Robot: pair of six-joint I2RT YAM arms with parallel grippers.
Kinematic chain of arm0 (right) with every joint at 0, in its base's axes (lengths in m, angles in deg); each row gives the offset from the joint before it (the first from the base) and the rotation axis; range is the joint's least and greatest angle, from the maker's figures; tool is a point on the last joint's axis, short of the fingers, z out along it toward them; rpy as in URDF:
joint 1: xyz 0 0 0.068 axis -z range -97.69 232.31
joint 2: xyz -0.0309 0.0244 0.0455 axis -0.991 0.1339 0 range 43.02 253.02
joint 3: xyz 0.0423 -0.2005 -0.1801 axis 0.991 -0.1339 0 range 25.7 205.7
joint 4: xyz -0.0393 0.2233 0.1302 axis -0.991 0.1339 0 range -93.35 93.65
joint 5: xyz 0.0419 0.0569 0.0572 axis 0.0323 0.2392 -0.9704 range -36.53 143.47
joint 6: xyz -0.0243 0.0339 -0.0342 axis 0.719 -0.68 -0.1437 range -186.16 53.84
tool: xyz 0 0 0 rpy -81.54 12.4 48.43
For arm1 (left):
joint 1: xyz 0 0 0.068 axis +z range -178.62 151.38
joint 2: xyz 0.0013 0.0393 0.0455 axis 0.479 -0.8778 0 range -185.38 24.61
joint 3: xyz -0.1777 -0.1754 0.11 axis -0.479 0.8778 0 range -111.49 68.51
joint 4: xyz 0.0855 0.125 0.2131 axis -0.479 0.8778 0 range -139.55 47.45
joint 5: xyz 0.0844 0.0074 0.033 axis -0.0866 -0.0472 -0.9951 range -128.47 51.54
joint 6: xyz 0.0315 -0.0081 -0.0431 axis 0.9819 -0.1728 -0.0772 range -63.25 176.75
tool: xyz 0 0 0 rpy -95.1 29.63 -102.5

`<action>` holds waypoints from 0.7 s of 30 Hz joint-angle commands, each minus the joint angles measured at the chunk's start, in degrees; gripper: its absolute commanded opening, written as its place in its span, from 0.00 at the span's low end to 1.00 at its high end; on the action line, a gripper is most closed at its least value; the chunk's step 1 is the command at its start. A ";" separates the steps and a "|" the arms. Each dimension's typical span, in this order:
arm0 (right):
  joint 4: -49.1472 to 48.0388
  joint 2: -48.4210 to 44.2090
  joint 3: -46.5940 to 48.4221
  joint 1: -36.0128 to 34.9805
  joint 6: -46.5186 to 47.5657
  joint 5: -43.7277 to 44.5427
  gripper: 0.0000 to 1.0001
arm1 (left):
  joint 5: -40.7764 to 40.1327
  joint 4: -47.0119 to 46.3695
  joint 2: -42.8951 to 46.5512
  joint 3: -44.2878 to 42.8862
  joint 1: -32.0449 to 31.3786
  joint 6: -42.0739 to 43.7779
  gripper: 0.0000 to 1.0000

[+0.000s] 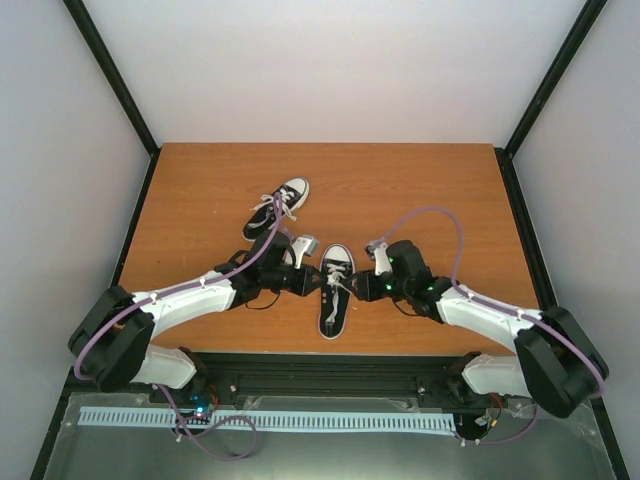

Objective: Tie the shoes
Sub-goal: Adjust the shoelace on the shoelace.

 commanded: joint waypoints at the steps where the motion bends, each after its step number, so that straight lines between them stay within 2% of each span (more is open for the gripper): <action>1: -5.10 5.16 0.65 -2.64 5.75 -3.67 0.51 | 1.75 -1.64 -0.12 -2.21 0.34 1.57 0.03; 6: -6.05 9.32 2.18 -3.50 8.56 -3.72 0.46 | 1.80 -1.04 0.16 -2.59 0.34 1.97 0.03; 9: -6.33 11.25 3.03 -3.60 9.88 -4.10 0.39 | 1.81 -0.85 0.19 -2.67 0.30 2.07 0.03; 11: -6.71 12.49 3.66 -3.60 10.65 -5.01 0.30 | 1.82 -0.84 0.19 -2.83 0.33 2.03 0.03; 14: -6.45 12.24 3.85 -3.60 10.69 -3.81 0.06 | 1.13 -0.36 0.55 -3.07 0.34 1.80 0.03; 15: -5.77 11.26 3.77 -3.60 10.48 -2.60 0.03 | 0.44 -0.06 1.04 -3.12 0.34 1.66 0.03; 21: 4.81 0.33 3.66 -3.43 4.49 14.67 0.03 | -6.75 4.43 3.94 -4.22 0.47 0.43 0.04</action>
